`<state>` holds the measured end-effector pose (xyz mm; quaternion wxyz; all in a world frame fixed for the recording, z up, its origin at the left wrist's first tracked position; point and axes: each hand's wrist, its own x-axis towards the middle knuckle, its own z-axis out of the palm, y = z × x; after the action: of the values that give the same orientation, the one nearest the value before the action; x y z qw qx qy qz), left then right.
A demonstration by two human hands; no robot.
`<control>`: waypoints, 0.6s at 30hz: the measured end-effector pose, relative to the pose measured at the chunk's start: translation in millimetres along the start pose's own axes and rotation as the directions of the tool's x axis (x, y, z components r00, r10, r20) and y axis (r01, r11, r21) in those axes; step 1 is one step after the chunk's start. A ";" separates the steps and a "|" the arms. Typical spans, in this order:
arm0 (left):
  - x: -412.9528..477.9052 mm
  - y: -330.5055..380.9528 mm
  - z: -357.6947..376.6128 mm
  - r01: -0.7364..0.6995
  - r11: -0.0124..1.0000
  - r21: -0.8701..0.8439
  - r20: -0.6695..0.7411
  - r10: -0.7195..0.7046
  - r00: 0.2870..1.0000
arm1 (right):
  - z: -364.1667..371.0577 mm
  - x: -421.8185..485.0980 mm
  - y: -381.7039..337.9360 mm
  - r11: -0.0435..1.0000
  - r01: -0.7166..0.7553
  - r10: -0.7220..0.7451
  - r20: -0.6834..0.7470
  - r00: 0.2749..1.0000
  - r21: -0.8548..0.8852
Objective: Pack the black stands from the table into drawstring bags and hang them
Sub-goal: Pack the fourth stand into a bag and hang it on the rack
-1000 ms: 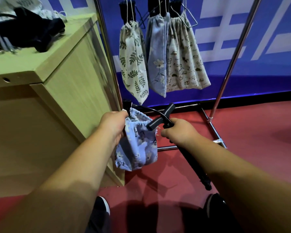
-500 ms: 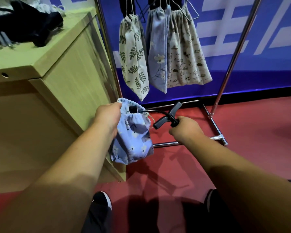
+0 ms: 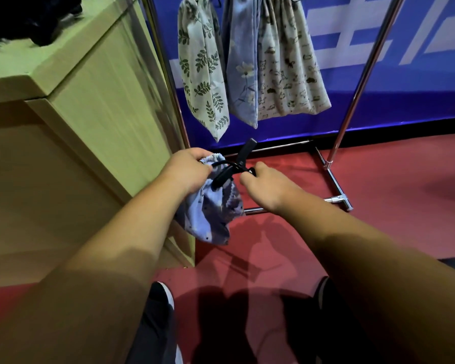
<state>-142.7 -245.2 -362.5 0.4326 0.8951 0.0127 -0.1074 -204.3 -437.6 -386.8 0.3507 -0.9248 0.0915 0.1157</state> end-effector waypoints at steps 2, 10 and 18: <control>-1.8 0.8 0.9 -0.019 0.991 0.134 0.051 0.012 0.999 | 0.8 2.2 0.6 1.000 0.012 -0.012 0.013 1.000 0.009; -1.8 4.0 3.1 -0.013 0.975 0.224 0.111 -0.012 0.994 | 4.1 3.0 8.4 0.982 0.088 -0.083 0.037 0.996 -0.168; -7.9 13.4 19.0 0.038 0.986 -0.162 -0.012 -0.040 0.999 | 18.8 -1.5 10.3 0.933 0.180 -0.129 0.178 0.976 -0.312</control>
<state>-152.4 -267.8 -361.9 0.5017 0.8573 0.0421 -0.1077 -211.1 -432.5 -406.6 0.2068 -0.9626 -0.0297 0.1725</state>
